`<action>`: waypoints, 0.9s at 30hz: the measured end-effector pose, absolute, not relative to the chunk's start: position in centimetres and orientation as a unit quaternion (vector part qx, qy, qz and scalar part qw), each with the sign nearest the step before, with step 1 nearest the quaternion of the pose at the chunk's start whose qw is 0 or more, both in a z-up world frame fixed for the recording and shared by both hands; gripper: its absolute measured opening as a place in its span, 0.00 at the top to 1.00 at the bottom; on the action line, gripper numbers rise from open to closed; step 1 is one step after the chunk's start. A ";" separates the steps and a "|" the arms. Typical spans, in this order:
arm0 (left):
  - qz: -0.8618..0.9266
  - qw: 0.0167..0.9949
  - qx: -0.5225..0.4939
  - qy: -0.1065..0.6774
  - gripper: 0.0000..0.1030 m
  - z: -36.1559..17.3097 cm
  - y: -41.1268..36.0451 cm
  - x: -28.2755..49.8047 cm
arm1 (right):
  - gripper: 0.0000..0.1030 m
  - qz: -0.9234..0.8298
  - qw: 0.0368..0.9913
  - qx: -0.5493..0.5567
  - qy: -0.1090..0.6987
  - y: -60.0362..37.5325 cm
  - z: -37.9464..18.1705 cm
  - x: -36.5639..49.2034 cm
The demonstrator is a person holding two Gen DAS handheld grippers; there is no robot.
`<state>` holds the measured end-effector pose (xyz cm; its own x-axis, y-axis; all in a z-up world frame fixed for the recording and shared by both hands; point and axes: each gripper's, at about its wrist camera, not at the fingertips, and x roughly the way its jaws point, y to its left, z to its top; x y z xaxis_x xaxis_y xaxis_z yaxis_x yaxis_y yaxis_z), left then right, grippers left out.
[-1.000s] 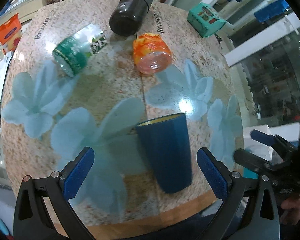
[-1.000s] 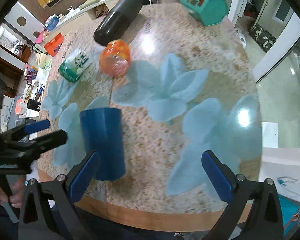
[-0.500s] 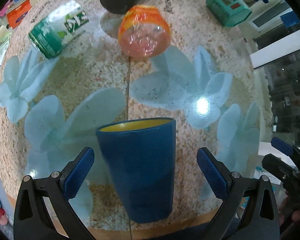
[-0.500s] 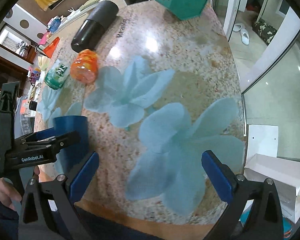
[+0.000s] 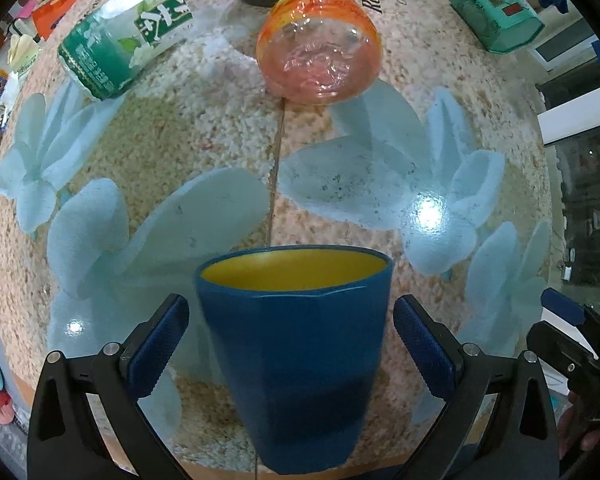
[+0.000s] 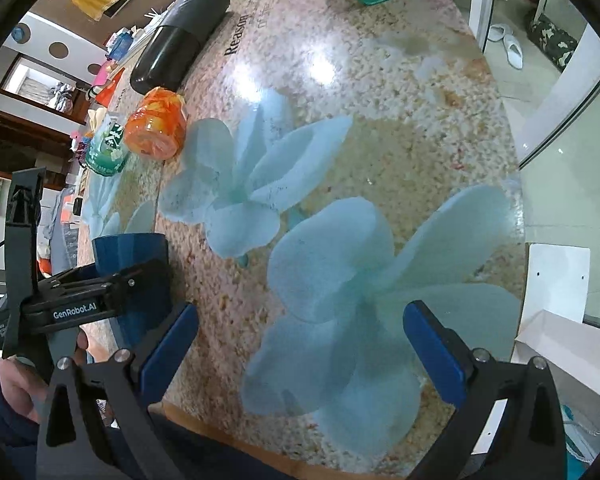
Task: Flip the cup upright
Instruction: 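Close the left tool on the cup body while the right tool holds it, then rotate the cup with the left tool so its opening faces up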
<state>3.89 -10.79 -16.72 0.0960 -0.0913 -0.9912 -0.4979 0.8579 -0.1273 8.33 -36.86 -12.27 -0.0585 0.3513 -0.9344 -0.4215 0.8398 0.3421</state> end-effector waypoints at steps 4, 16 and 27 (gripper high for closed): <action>0.140 0.702 -0.216 0.664 0.18 -17.3 -11.1 4.3 | 0.00 0.288 0.681 -0.015 0.673 -36.8 -12.5 8.4; 0.124 0.711 -0.205 0.661 0.27 -18.1 -12.2 3.1 | 0.00 0.291 0.682 -0.010 0.671 -36.3 -12.4 7.7; 0.092 0.769 -0.200 0.601 0.27 -14.9 -11.8 1.2 | 0.00 0.290 0.698 -0.004 0.654 -35.7 -11.2 7.0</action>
